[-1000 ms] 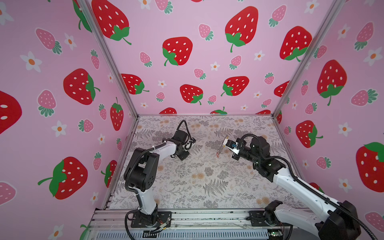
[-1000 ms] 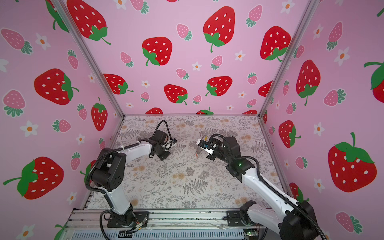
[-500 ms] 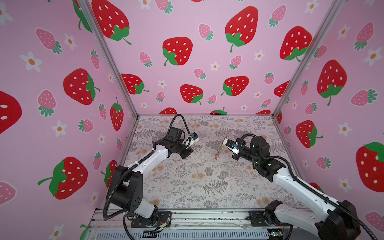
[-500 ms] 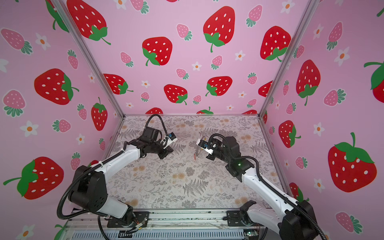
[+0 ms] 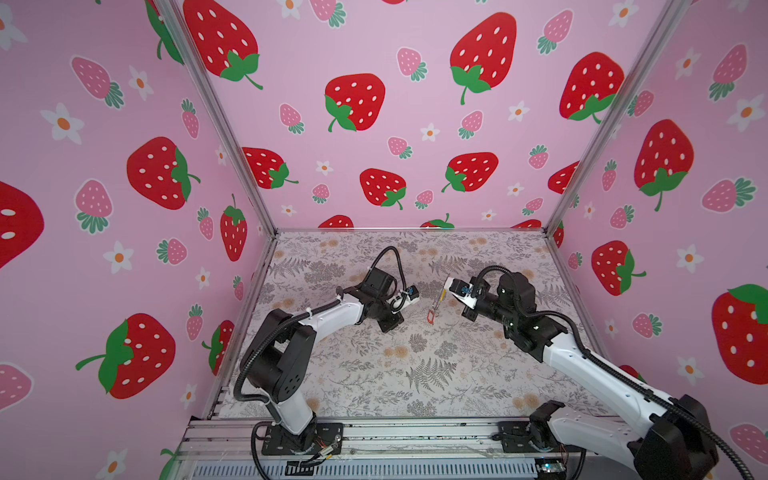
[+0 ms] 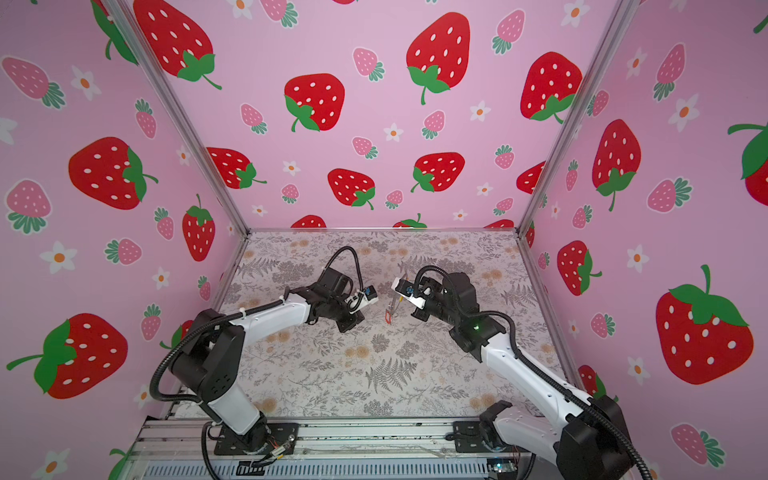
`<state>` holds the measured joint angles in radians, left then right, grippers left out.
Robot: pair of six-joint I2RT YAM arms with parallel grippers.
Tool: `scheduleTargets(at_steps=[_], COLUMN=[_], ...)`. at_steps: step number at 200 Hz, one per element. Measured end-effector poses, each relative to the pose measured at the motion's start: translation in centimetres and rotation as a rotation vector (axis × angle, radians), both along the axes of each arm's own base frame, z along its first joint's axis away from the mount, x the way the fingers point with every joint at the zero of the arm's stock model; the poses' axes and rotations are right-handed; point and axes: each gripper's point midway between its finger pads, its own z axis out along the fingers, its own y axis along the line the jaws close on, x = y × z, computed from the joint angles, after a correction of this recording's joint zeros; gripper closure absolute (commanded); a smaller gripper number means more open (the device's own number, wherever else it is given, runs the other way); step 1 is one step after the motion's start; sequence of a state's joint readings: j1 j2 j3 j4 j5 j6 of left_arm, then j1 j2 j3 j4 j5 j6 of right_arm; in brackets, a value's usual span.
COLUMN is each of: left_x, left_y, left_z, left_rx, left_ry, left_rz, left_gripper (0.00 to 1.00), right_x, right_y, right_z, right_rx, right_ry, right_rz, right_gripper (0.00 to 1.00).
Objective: Put the keys on the keyring
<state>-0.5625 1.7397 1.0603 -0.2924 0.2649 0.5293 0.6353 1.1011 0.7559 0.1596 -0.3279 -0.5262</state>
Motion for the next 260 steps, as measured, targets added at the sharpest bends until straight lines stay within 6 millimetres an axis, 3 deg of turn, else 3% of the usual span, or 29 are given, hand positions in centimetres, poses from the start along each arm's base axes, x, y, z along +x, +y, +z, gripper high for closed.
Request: scheduleTargets(at_steps=[27,65,77,87,121,150,203,260], left_x=[0.2,1.1,1.6,1.8,1.0,1.0,2.4,1.7], left_y=[-0.8,-1.4,-1.6,-1.7,-1.3,-1.2,-0.6,-0.2], left_z=[-2.3,-2.3,-2.3,-2.3,-2.6,-2.2,0.4,-0.3], left_rx=[0.106,0.157,0.164,0.169,0.185,0.168,0.098,0.094], left_ry=[-0.012,-0.013,-0.005,0.002,0.040,0.047,0.009,0.057], left_rz=[-0.008,-0.009,-0.007,-0.006,-0.012,0.002,0.086,0.116], left_gripper=[1.00,0.99,0.95,0.85,0.71,0.69,0.68,0.68], right_x=[-0.3,-0.5,-0.5,-0.6,-0.6,-0.6,-0.5,-0.5], right_y=[-0.3,-0.5,-0.5,-0.6,-0.7,-0.7,-0.9,-0.9], right_z=[0.5,0.9,0.8,0.7,0.4,0.3,0.2,0.1], right_rx=[0.011,0.016,0.015,0.015,0.011,0.009,0.005,0.004], right_ry=[-0.012,-0.020,-0.020,-0.020,-0.015,-0.014,-0.016,-0.015], right_rz=[-0.004,-0.007,-0.007,-0.008,-0.011,-0.015,-0.025,-0.025], right_gripper=[0.98,0.98,0.98,0.98,0.98,0.98,0.98,0.98])
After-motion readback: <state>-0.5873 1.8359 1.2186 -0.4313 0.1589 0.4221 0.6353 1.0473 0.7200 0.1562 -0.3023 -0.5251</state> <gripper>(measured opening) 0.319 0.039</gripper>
